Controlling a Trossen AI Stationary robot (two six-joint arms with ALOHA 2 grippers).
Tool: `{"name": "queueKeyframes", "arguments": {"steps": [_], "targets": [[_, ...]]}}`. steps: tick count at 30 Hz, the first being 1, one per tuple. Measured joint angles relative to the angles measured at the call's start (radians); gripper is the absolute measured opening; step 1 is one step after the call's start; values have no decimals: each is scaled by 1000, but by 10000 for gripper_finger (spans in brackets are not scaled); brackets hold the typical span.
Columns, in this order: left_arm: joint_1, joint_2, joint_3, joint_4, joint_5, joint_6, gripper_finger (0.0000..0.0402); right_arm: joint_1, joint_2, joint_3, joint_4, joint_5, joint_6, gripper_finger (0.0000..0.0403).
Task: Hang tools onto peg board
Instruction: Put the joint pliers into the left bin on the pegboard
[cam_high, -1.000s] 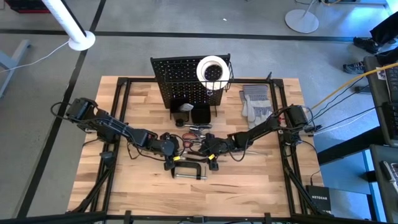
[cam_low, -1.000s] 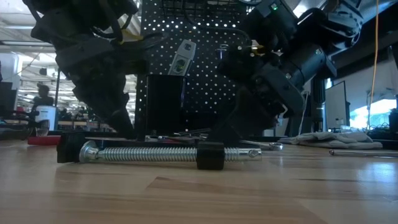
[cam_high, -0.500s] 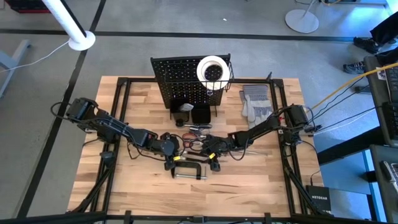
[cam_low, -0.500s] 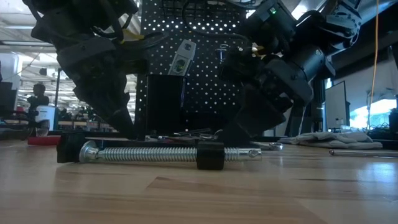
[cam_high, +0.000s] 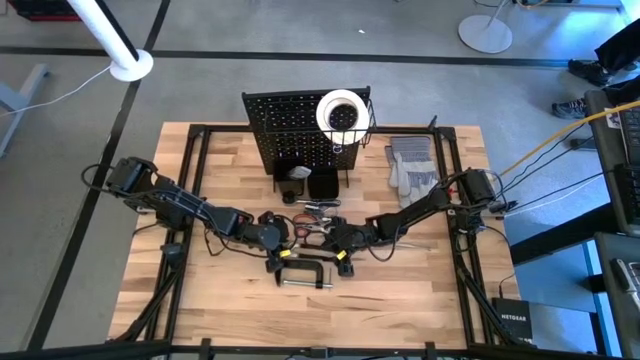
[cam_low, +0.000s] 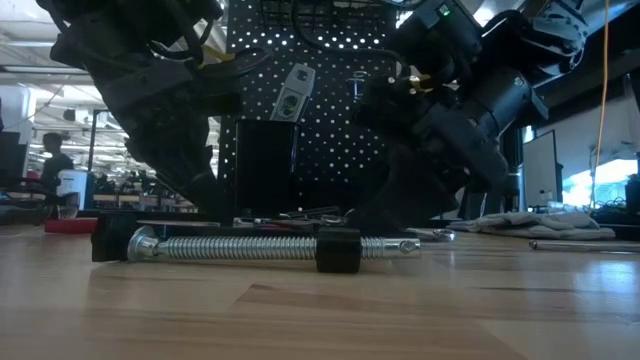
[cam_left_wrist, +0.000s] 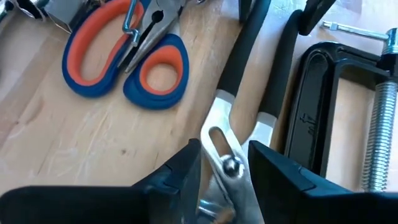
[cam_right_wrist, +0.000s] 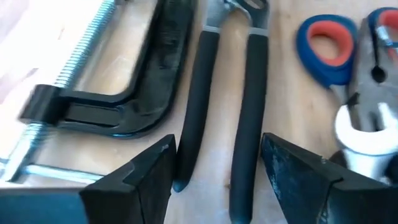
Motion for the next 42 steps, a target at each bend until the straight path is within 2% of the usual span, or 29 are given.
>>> {"name": "queueKeyframes", "arguments": {"steps": [4, 10, 15, 17, 21, 29, 35, 40, 42], "targets": [[0, 0, 0, 0, -1, 3, 120, -3, 5, 26, -24, 37, -4, 237], [0, 0, 0, 0, -1, 4, 121, -5, 21, 45, -29, 29, -12, 237], [0, 0, 0, 0, -2, 4, 120, -5, 85, 49, 15, 21, -51, 235], [0, 0, 0, 0, -3, -1, 121, -5, 95, 50, 22, 18, -49, 226], [0, 0, 0, 0, -7, -2, 122, -5, 97, 50, 23, 27, -50, 182], [0, -6, 0, -1, -11, -6, 122, -3, 97, 49, 24, 48, -46, 179], [-4, -82, 30, -100, 37, -8, 122, -4, 39, 46, 5, 40, -38, 179], [-36, -199, 38, -208, 27, -1, 122, -7, -46, 39, -41, 49, -39, 179], [-62, -242, 38, -248, -11, 21, 121, -7, -76, 40, -52, 48, -37, 179]]}}
